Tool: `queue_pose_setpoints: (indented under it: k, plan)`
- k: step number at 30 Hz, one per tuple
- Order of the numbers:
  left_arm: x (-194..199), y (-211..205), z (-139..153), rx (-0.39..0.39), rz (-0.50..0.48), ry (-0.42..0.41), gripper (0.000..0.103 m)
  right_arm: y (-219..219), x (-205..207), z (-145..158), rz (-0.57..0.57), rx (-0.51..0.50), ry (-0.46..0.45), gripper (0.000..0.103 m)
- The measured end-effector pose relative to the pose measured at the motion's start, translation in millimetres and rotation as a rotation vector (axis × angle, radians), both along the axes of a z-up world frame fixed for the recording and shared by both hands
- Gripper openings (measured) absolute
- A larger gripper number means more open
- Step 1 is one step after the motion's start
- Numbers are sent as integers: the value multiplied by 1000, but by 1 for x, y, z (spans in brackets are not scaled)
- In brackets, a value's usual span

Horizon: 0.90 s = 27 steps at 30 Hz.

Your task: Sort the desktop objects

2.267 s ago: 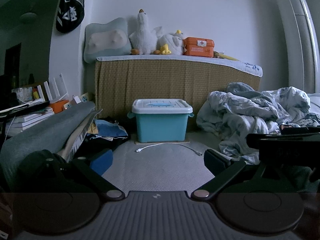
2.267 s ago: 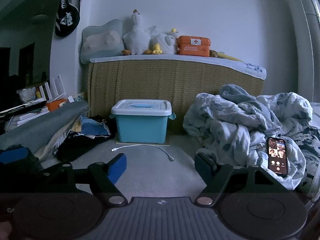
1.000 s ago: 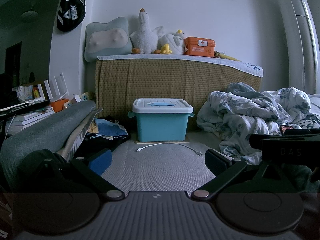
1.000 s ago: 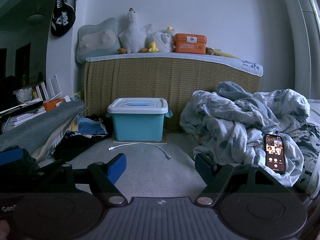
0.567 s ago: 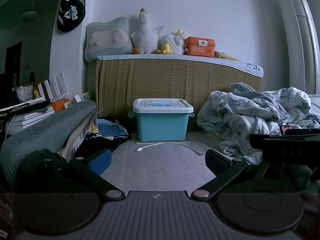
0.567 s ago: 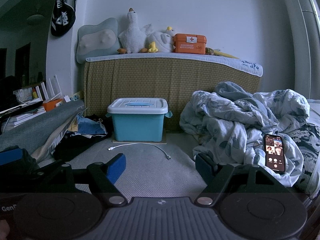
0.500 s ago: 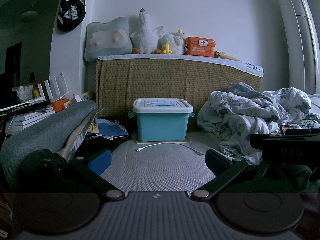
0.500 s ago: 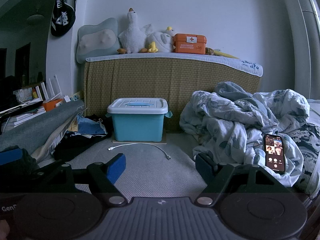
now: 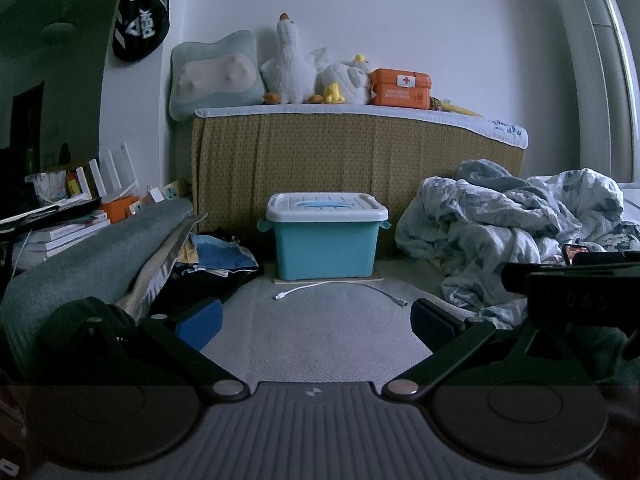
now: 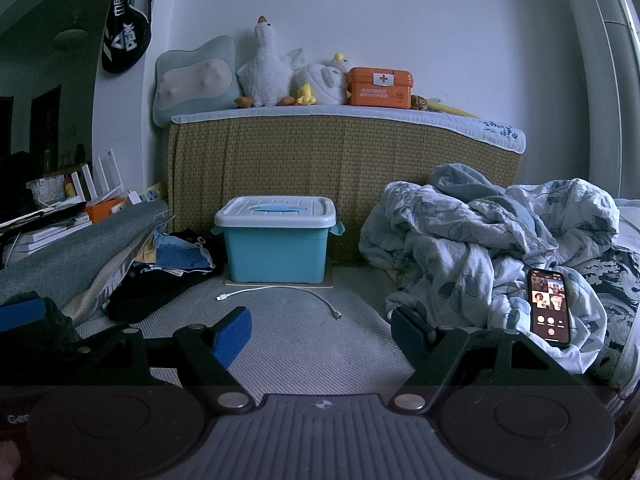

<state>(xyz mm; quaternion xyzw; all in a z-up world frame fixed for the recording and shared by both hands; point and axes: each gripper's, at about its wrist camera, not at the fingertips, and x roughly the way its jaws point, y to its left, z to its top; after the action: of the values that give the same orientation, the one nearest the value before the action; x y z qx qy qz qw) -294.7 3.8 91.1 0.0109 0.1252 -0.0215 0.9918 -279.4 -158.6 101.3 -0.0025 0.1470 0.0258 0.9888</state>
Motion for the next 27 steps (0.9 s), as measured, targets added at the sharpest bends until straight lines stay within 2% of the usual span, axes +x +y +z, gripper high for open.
queue_pose_setpoints:
  k: [27]
  plan:
    - [3, -2, -1, 14, -1, -4, 103, 1, 1, -1, -3, -3, 4, 81]
